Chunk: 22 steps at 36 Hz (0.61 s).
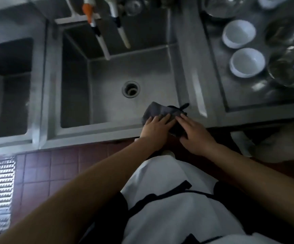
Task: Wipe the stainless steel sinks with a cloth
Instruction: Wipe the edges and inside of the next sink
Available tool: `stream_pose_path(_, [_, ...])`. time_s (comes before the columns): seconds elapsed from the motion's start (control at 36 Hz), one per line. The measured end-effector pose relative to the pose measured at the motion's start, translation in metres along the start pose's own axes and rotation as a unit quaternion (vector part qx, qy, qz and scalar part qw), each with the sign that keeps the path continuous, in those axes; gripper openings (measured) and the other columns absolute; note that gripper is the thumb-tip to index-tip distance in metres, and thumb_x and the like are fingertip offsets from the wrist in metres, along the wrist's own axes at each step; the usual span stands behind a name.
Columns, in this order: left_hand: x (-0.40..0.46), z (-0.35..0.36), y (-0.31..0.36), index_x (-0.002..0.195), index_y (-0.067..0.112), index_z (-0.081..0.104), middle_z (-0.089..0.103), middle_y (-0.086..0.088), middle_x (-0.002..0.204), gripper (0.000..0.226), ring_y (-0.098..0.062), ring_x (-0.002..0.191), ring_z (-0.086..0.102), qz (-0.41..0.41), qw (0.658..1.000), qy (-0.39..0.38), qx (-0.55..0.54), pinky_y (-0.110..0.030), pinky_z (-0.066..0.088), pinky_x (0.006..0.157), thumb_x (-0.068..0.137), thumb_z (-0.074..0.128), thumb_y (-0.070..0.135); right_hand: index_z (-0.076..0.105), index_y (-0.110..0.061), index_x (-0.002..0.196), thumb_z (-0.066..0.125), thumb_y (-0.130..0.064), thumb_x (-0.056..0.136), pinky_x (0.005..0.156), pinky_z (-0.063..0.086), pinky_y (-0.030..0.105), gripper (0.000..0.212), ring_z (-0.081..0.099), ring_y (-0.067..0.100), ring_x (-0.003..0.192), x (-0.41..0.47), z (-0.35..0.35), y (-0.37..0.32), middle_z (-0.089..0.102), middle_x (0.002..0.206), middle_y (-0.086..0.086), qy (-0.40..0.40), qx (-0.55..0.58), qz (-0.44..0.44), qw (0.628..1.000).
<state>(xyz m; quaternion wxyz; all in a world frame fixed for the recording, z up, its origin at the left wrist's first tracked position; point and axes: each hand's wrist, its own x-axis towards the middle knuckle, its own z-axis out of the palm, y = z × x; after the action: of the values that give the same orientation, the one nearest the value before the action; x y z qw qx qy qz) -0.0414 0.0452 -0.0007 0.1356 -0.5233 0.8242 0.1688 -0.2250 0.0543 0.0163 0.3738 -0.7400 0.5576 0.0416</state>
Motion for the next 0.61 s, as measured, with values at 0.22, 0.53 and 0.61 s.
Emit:
stream_pose_path(0.22, [-0.063,0.021,-0.047,0.157,0.037,0.012,0.013,0.003,0.166,0.072,-0.024,0.151,0.016,-0.085,0.995,0.031,-0.045,-0.045,0.012,0.123,0.097,0.049,0.028,-0.008,-0.033,0.158,0.046,-0.042,0.095,0.123,0.006,0.049,0.084,-0.001,0.021,0.154,0.024,0.026,-0.054,-0.006,0.168,-0.004,-0.062,-0.165,-0.057,0.983])
stream_pose_path(0.53, [-0.114,0.025,-0.115,0.157,0.029,0.022,0.022,0.007,0.164,0.070,-0.016,0.152,0.015,-0.129,0.977,0.082,-0.148,-0.041,0.008,0.125,0.095,0.053,0.016,-0.009,-0.036,0.157,0.055,-0.050,0.091,0.120,0.002,0.056,0.093,-0.011,0.022,0.153,0.055,0.050,-0.112,-0.015,0.166,-0.012,-0.121,-0.221,-0.083,0.964])
stream_pose_path(0.61, [-0.135,0.031,-0.144,0.157,0.028,0.024,0.023,0.006,0.164,0.072,-0.015,0.152,0.013,-0.137,0.976,0.097,-0.141,-0.038,0.005,0.125,0.092,0.051,0.011,-0.006,-0.039,0.157,0.056,-0.047,0.091,0.120,0.002,0.055,0.090,-0.011,0.022,0.153,0.062,0.058,-0.134,-0.013,0.166,-0.012,-0.132,-0.226,-0.099,0.960])
